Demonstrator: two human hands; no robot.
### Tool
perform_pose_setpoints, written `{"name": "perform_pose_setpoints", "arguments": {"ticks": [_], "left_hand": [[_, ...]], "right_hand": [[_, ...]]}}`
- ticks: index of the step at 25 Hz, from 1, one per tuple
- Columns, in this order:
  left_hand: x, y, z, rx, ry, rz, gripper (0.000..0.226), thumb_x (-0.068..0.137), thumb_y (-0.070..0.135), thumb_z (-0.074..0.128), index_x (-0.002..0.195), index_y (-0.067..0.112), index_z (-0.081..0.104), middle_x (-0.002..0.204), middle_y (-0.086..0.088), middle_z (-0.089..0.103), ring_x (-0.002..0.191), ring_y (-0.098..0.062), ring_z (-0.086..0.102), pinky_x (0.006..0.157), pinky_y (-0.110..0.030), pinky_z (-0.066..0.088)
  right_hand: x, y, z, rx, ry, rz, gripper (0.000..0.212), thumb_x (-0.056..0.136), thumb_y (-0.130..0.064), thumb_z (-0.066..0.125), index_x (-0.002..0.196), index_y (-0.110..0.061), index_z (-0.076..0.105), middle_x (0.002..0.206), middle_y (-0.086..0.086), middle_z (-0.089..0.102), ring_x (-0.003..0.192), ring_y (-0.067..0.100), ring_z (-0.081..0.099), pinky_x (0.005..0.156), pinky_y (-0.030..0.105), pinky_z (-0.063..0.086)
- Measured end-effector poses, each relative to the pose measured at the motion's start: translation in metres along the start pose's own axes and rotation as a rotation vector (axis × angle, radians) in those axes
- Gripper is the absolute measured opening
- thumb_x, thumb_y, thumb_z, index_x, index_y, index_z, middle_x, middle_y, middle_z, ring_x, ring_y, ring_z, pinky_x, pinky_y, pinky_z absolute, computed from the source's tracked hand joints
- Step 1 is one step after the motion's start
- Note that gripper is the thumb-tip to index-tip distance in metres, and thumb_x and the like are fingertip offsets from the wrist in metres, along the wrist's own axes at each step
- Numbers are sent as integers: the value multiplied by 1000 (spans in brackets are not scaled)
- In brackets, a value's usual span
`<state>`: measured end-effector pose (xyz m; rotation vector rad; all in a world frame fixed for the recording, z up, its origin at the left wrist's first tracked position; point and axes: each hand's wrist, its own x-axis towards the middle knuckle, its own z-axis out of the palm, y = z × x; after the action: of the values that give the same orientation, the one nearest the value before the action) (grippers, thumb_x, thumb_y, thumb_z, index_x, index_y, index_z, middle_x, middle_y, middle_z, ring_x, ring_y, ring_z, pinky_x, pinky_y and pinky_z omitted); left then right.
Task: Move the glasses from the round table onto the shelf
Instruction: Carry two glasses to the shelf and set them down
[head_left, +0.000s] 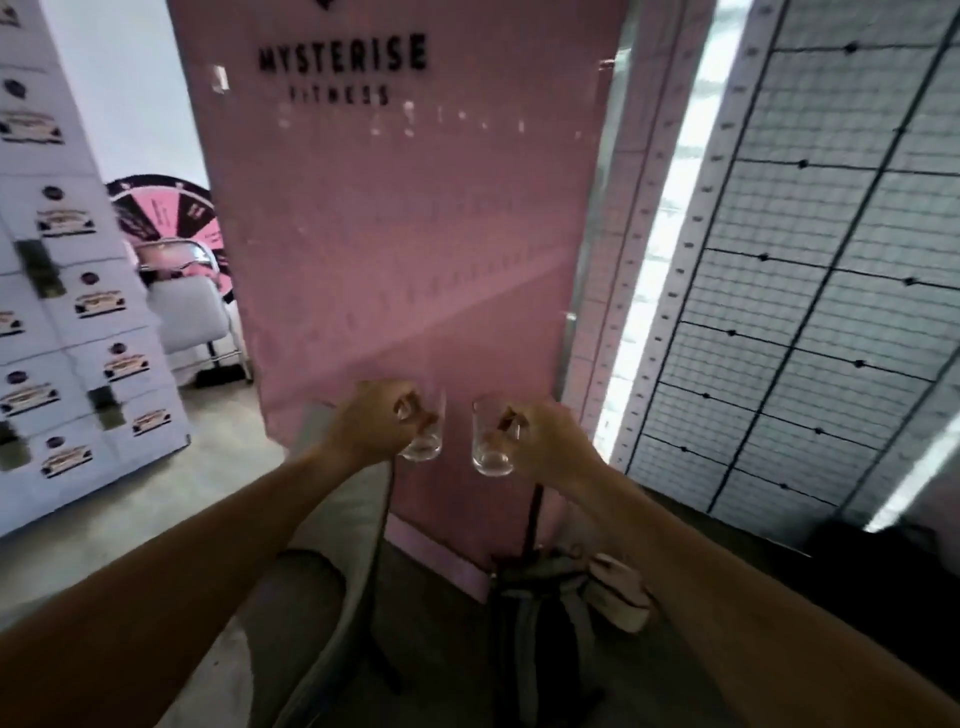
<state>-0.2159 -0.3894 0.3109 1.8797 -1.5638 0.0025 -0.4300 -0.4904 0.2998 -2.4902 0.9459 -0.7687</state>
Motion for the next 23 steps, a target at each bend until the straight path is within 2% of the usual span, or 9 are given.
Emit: {"name": "perform_pose_setpoints", "arguments": {"ticks": [3, 5, 10, 13, 16, 19, 23], "left_hand": [[35, 105, 53, -119, -77, 153, 24, 79, 27, 76, 66, 29, 56, 66, 6, 63, 67, -18, 60, 62, -32, 45], [52, 170, 87, -187, -134, 243, 18, 80, 31, 76, 72, 27, 61, 71, 4, 66, 70, -19, 62, 65, -30, 46], [80, 306, 158, -278, -238, 493, 20, 81, 47, 71, 75, 33, 58, 79, 11, 68, 77, -8, 65, 63, -25, 45], [93, 382, 200, -366, -309, 630, 20, 82, 47, 72, 77, 33, 58, 80, 14, 67, 80, -7, 65, 63, -27, 47], [111, 446, 239, -417, -365, 698, 21, 85, 46, 71, 85, 26, 63, 89, 6, 71, 86, -11, 66, 71, -30, 53], [142, 510, 278, -467, -411, 802, 23, 86, 44, 70, 91, 22, 65, 93, 3, 73, 88, -12, 67, 72, -25, 51], [190, 586, 324, -560, -467, 884, 21, 86, 42, 69, 89, 22, 64, 91, 4, 72, 90, -15, 68, 80, -38, 56]], "right_hand": [[-48, 59, -95, -64, 172, 101, 15, 83, -34, 74, 83, -20, 69, 81, -9, 61, 76, 10, 60, 65, 23, 44], [-80, 94, -150, -119, 266, 186, 15, 83, -39, 73, 81, -25, 67, 87, -3, 65, 82, 12, 61, 69, 28, 48], [-155, 160, -258, -249, 478, 372, 19, 82, -48, 72, 75, -37, 57, 83, -17, 59, 77, 1, 56, 59, 19, 39], [-196, 197, -311, -308, 569, 482, 20, 79, -47, 73, 72, -36, 58, 76, -15, 62, 72, 2, 60, 59, 25, 47], [-220, 229, -353, -354, 622, 581, 20, 77, -45, 74, 73, -30, 62, 71, -11, 66, 67, 5, 62, 61, 28, 51], [-229, 266, -400, -389, 692, 661, 19, 78, -44, 74, 78, -25, 68, 72, -7, 71, 68, 8, 66, 62, 28, 52], [-229, 311, -458, -427, 779, 740, 18, 80, -43, 74, 75, -27, 68, 69, -11, 68, 67, 6, 65, 64, 31, 55]]}}
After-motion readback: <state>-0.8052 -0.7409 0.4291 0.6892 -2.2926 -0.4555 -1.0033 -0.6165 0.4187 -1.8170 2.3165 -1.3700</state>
